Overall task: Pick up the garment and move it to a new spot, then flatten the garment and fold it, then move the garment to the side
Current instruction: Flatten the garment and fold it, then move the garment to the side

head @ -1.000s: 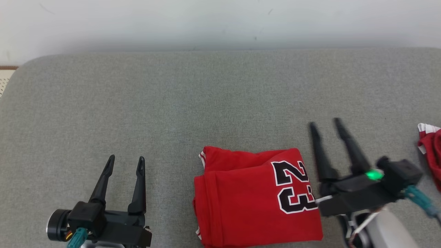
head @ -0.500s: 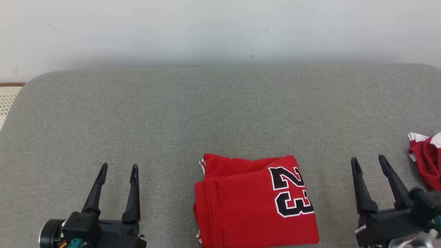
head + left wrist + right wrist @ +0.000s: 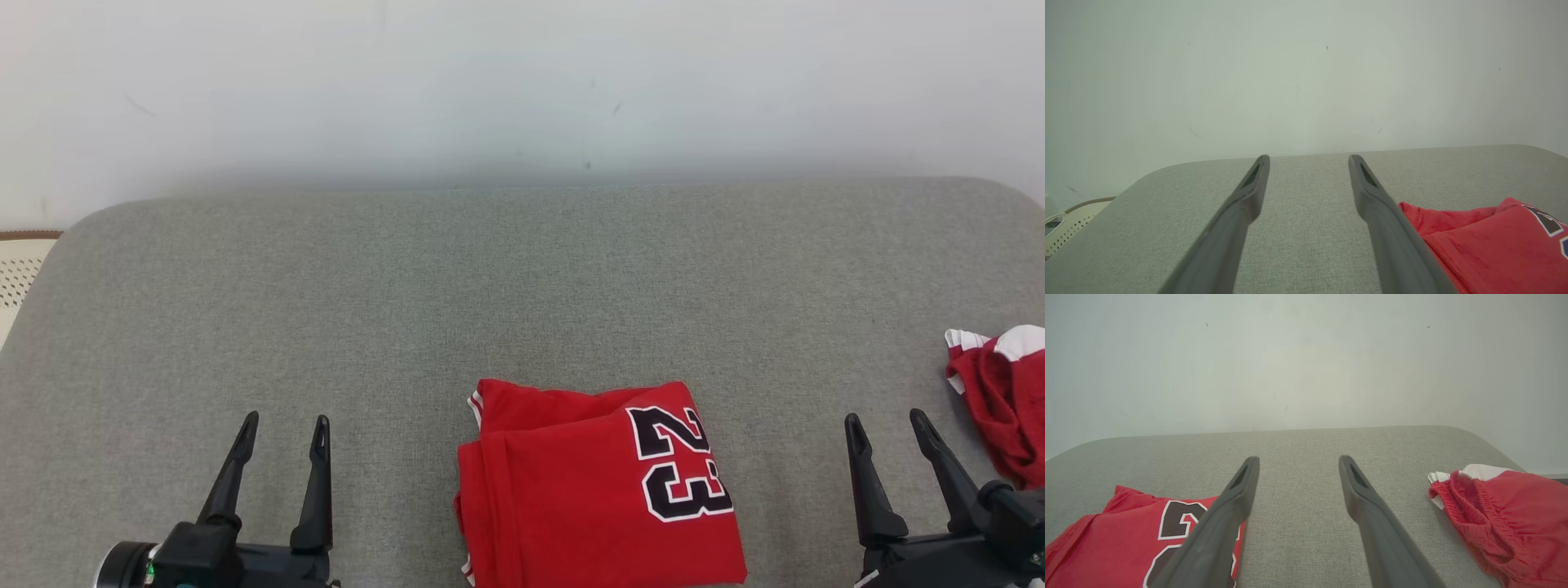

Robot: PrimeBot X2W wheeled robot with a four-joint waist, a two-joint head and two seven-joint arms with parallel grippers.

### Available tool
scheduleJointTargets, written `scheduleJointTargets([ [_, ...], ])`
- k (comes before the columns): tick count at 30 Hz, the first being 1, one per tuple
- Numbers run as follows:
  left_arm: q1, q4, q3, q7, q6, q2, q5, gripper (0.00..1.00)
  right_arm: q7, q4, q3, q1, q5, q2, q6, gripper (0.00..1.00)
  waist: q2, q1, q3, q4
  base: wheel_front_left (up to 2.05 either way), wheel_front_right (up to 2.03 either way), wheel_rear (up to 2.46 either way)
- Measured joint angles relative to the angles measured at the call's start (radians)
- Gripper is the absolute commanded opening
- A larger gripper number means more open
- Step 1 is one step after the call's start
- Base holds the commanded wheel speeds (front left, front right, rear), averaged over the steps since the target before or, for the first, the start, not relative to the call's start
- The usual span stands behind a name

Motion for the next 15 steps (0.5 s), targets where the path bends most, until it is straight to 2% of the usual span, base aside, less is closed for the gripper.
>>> scheduleJointTargets([
  [9,-0.005,0.004,-0.011,0.001,0.001,0.000,-0.003,1.00,0.022,0.005,0.013,0.001,-0.002,-0.012,0.000,1.00,0.0000,0.0000,0.005,0.020,0.00,0.00,0.00],
  [15,-0.021,0.002,-0.025,0.001,0.002,-0.006,-0.004,1.00,0.048,0.064,0.077,-0.013,0.030,-0.044,0.000,1.00,0.0000,0.0000,0.020,0.060,0.00,0.00,0.00],
])
